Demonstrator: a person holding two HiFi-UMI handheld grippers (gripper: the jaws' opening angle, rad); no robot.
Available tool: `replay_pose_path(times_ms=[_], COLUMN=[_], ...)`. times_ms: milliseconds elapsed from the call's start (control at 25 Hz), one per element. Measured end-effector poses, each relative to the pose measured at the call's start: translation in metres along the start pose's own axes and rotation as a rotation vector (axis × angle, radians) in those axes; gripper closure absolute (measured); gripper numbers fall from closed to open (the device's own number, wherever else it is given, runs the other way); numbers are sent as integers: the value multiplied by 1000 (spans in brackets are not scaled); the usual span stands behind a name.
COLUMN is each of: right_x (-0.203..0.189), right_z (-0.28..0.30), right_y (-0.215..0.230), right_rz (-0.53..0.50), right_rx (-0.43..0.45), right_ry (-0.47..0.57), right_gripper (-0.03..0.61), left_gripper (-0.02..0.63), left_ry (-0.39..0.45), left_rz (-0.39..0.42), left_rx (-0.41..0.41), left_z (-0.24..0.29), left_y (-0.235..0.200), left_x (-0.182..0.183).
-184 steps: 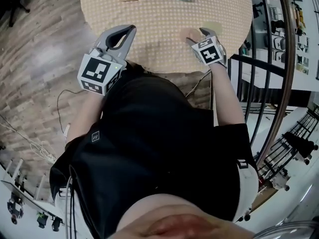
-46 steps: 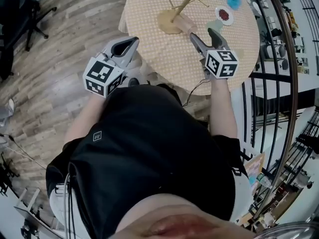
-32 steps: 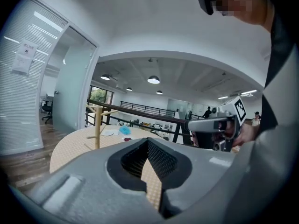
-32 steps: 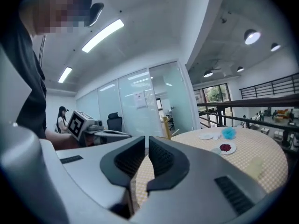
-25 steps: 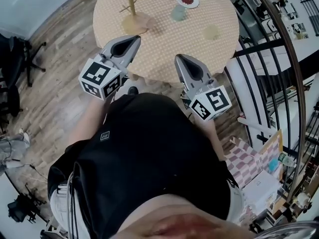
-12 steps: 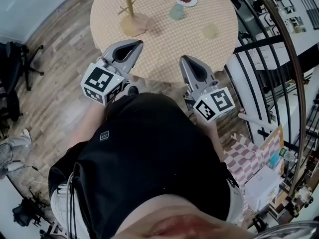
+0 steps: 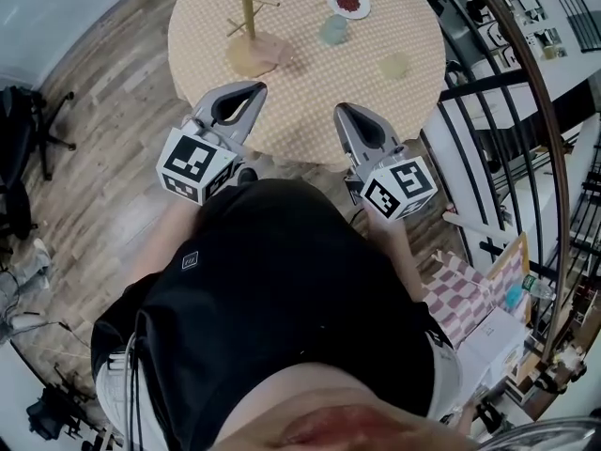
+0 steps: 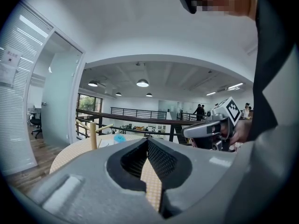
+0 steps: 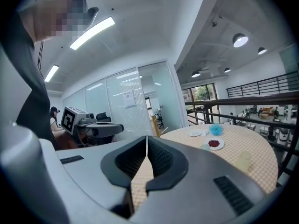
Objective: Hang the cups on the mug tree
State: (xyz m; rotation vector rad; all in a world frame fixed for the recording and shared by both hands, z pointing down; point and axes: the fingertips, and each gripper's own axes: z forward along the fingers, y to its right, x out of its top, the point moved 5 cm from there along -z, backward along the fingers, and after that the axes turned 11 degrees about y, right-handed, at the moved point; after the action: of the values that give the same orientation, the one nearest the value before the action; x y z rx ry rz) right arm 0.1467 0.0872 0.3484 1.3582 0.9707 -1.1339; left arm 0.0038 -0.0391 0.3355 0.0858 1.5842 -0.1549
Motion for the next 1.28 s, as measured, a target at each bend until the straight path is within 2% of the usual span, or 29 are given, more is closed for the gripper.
replay_pose_path(times_ms=[240,480,560,720,800,920,1040,1120,1280], right_x=[-10,-7,2,24,21,4,-5,-12,-45], right_z=[25,29,23,3,0,9,8,14,23], right_y=[8,56,81,136,161,186,211,233,270], right_rz=[-3,-7,-24,-59,-79,-132,-199,-257,-381], right_rx=[13,100,136,252,277,290,281,273,278], right_ry=[-86,-140,-155,-205,-247,-318,-387,-443,-586], right_gripper=[532,509,497,474,454,425,411,400,317], left_gripper=[607,607,607,607,607,607,607,607,607], left_ry=[-27,-15,-5,1,-1,-3,-2,-3,-30], left_rz=[1,-17,-28,-13,-5,8,-11,-31,-34], left_rx=[-36,16,52,206,253,299,321,316,282], left_z=[6,48,67,101,112,112,111,114,114], left_y=[-20,-7,3,37,48,53,62,63,64], left_x=[-13,-18,-16,-3,-3,-9,-18,-24,-32])
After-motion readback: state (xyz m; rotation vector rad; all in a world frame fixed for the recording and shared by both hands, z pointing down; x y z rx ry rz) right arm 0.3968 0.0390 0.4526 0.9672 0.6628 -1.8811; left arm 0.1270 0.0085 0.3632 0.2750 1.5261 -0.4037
